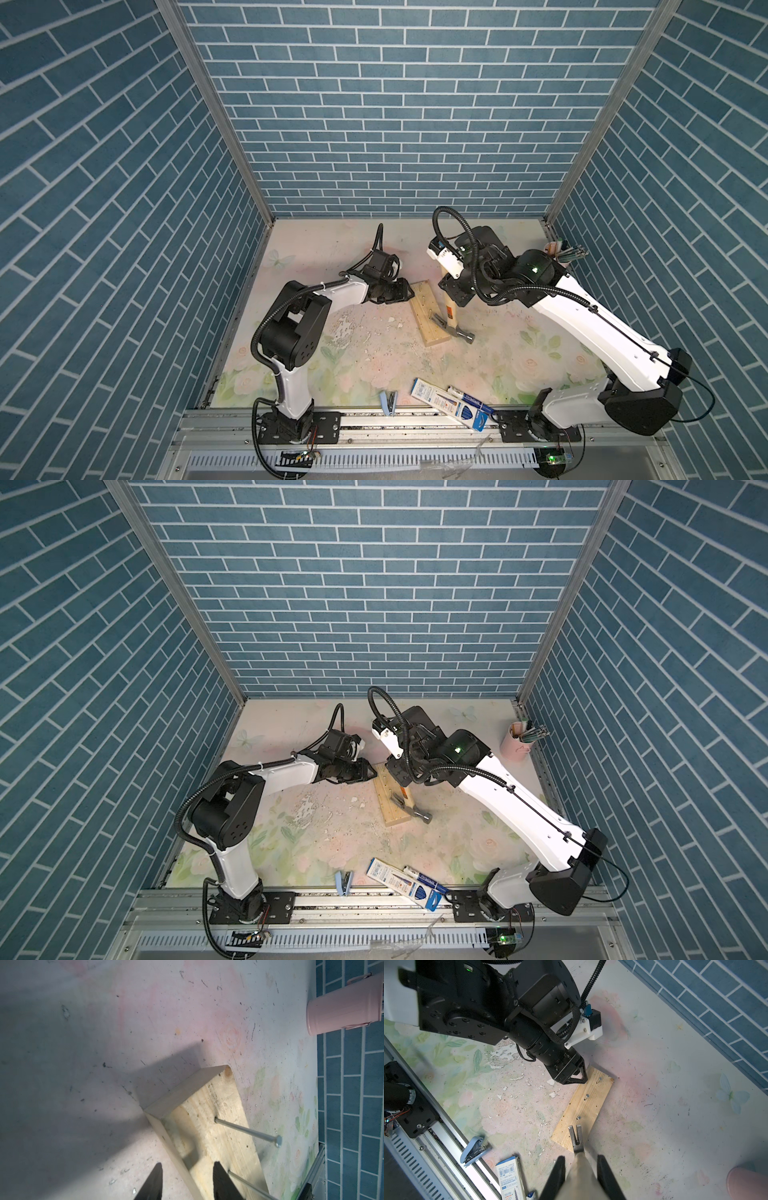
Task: Use a claw hammer to pull out a nail
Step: Remove the nail from the mounting plate.
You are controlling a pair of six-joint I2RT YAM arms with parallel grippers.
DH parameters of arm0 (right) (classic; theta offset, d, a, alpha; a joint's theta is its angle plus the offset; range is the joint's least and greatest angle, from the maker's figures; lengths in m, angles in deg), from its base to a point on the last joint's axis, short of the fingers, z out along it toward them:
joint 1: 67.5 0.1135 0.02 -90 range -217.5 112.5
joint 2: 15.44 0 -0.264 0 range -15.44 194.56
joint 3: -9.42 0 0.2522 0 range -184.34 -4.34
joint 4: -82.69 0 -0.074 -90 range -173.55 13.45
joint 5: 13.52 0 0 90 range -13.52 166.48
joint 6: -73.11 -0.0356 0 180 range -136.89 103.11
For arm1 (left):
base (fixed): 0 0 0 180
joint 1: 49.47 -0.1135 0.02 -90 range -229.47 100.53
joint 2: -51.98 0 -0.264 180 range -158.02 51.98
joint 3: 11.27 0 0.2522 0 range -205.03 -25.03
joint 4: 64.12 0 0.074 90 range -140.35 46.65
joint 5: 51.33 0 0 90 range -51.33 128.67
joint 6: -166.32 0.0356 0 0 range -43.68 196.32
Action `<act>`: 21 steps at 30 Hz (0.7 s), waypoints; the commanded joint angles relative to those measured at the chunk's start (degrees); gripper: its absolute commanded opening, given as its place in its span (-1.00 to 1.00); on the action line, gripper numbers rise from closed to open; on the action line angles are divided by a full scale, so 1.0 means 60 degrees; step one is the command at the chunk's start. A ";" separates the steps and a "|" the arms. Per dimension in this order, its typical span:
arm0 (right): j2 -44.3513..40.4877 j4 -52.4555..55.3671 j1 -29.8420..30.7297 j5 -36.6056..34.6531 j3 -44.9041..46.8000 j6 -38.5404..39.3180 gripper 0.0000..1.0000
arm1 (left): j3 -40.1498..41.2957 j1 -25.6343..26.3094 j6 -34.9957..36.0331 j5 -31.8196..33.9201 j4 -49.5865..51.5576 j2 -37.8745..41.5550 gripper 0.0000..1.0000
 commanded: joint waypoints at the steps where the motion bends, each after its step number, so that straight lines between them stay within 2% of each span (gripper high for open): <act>1: -0.0009 -0.0448 -0.0078 -0.0202 -0.0418 0.0370 -1.00 | -0.0225 -0.0067 0.0073 0.0125 0.0096 -0.0155 -0.18; 21: 0.0422 -0.1020 -0.0455 0.0047 -0.0388 0.0306 -1.00 | -0.0205 -0.0092 0.0039 0.0037 0.0054 -0.0288 -0.19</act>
